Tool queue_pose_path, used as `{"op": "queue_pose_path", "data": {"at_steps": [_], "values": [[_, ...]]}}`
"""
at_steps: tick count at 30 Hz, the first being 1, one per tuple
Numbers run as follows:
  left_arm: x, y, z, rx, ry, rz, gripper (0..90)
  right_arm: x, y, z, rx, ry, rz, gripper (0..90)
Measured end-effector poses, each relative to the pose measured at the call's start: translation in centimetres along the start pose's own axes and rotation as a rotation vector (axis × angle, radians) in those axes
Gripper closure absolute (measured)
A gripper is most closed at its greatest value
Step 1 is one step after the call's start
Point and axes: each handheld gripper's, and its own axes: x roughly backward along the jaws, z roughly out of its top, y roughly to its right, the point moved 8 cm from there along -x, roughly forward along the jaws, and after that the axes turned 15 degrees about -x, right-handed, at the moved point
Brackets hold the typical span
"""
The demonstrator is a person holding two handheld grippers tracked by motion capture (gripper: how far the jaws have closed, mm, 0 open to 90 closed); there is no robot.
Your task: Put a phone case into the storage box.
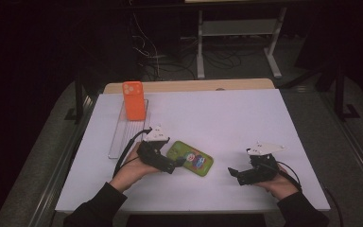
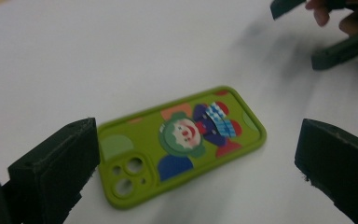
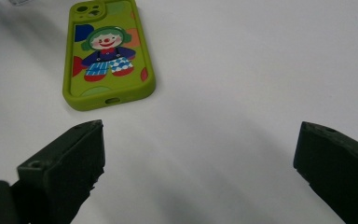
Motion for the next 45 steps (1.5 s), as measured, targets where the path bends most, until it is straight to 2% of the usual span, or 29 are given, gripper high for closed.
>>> {"op": "queue_pose_path", "data": {"at_steps": [1,5,6,8,11,16,17,25,35,40,45], "values": [[-0.1,0.2,-0.3,-0.019,-0.008,0.0,0.0,0.0,0.1,0.0,-0.001,0.003,-0.002,1.1],[-0.4,1.0,-0.7,-0.026,-0.022,-0.016,0.0,0.0,0.2,0.1,-0.024,-0.002,-0.008,1.2],[-0.4,1.0,-0.7,-0.043,-0.031,-0.019,0.0,-0.1,0.3,0.2,-0.022,-0.004,-0.011,1.2],[-0.3,1.0,-0.7,-0.042,-0.027,-0.028,0.0,-0.1,0.1,0.3,-0.025,-0.012,-0.005,1.2],[-0.1,0.9,-0.6,-0.018,-0.009,-0.045,0.0,-0.1,-0.2,0.6,-0.012,-0.034,0.002,0.8],[-0.2,0.8,-0.8,-0.044,-0.016,-0.041,0.0,-0.1,-0.9,1.6,-0.001,-0.052,0.03,0.4],[-0.2,0.9,-0.8,-0.042,-0.015,-0.043,0.0,-0.2,-1.1,1.7,-0.011,-0.065,0.038,0.4],[-0.1,0.9,-0.8,-0.034,-0.002,-0.054,0.0,-1.0,-2.3,4.0,0.023,-0.086,0.077,0.4],[-0.1,0.9,-0.8,-0.04,0.002,-0.052,0.0,-4.1,-4.9,6.1,0.064,-0.132,0.124,0.4],[-0.1,0.8,-0.8,-0.036,0.005,-0.051,0.0,-5.8,-5.8,6.3,0.079,-0.159,0.137,0.5],[0.0,0.7,-0.8,-0.033,0.003,-0.047,0.0,-7.7,-6.8,5.9,0.105,-0.216,0.133,0.5]]}}
